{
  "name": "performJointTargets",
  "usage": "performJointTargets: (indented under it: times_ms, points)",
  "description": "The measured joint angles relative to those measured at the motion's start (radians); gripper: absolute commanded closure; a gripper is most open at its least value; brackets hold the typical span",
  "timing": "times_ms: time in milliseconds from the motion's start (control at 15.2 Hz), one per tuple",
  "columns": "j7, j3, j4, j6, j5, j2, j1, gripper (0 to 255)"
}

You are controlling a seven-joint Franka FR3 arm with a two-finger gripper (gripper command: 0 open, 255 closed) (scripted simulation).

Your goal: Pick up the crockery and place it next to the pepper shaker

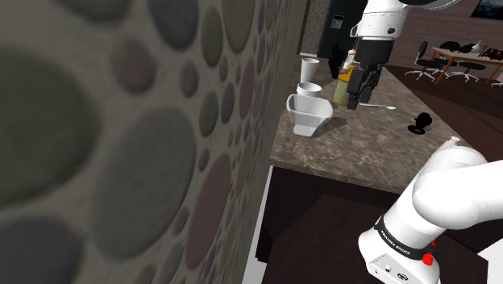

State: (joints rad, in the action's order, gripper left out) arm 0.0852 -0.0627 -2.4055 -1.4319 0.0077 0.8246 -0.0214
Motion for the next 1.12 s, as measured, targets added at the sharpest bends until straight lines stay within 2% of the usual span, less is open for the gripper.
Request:
performJointTargets:
  times_ms: [132,462,858,1122]
  points:
    - [0.004,-0.004,0.002,-0.011,-0.006,-0.010,-0.002,0]
    - [0.040,-0.042,0.004,-0.146,-0.051,-0.122,-0.019,0]
    - [0.096,-0.103,0.067,-0.321,-0.099,-0.316,-0.040,0]
    - [0.127,-0.137,0.127,-0.406,-0.115,-0.432,-0.051,0]
